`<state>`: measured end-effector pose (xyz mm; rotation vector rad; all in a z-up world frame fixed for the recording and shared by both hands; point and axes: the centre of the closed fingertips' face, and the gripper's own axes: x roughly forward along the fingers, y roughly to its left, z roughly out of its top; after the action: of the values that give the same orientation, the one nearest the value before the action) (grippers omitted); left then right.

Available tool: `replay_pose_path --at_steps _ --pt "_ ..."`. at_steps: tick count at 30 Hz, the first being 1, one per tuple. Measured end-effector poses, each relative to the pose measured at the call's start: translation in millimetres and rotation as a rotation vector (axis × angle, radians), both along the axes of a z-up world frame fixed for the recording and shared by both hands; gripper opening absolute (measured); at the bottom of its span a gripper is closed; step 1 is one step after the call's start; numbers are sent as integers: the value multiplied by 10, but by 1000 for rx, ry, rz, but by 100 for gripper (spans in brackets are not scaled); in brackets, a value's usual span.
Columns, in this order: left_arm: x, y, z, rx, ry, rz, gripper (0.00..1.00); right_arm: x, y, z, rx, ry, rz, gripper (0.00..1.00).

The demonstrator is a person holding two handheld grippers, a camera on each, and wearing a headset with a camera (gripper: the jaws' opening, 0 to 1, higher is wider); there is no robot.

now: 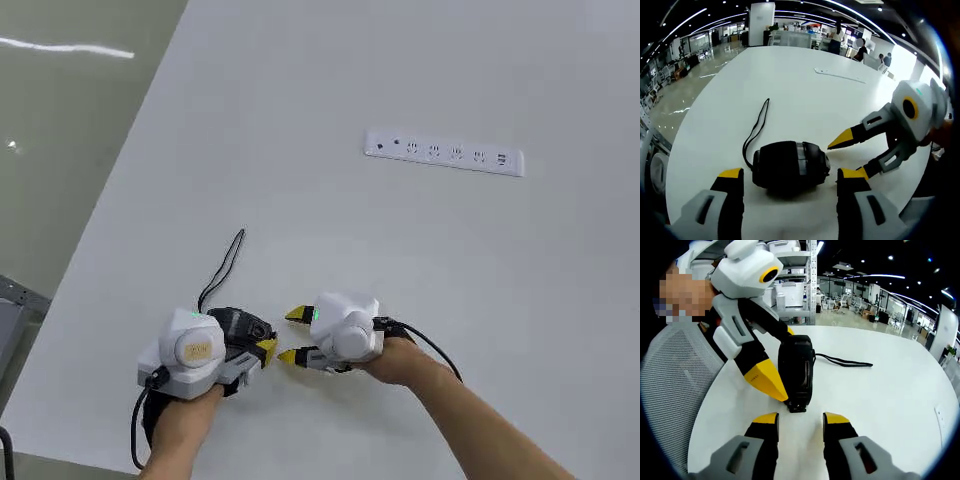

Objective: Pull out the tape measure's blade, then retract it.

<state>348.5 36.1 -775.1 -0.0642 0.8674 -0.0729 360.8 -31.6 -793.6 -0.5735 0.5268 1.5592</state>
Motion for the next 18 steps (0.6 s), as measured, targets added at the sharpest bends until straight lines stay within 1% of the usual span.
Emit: replay_pose_path --at_steps 4,6,8,9,10,13,16,18 --pt "-50 14 35 9 -4 -39 77 17 -73 8 -3 -15 -24 39" --pt "-72 21 54 25 -10 -82 79 16 -138 64 2 -4 -57 42" --pt "-86 34 73 48 -20 -138 81 29 -198 127 12 -7 -89 44" --pt "-96 40 82 49 -21 -146 82 20 -220 162 17 -4 -98 45" --pt "-106 37 100 50 -23 -172 83 15 -254 203 21 -3 -116 46" --pt "-135 56 150 51 -26 -216 87 -9 -344 277 24 9 -152 52" --pt "-144 83 204 36 -40 -235 88 -22 -445 309 18 8 -178 56" --pt "-152 113 229 37 -48 -251 89 -21 -530 347 16 10 -210 60"
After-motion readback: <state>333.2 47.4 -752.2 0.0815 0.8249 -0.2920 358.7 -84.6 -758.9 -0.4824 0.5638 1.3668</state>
